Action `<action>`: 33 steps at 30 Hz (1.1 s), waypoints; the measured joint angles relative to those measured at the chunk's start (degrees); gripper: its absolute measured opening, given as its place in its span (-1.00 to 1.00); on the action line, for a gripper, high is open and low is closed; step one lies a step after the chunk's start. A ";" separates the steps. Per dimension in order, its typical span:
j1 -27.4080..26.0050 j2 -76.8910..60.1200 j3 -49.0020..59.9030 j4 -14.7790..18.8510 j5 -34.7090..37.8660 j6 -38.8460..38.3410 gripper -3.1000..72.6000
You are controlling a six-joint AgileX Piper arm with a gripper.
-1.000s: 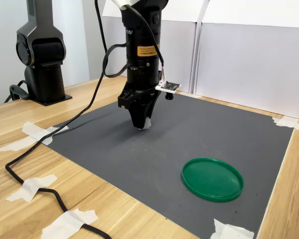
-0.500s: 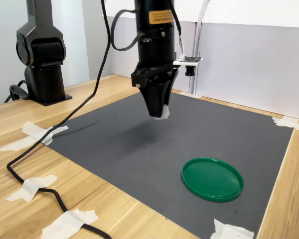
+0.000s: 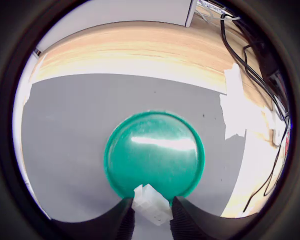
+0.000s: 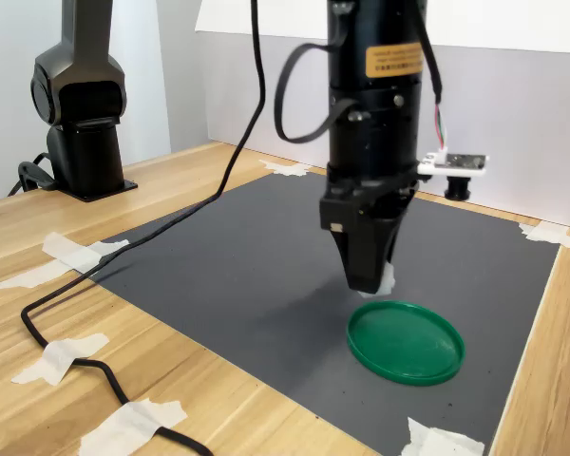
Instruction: Grasp a white terminal and put it on the green lid.
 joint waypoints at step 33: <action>0.00 5.15 -5.16 -1.32 0.29 1.02 0.71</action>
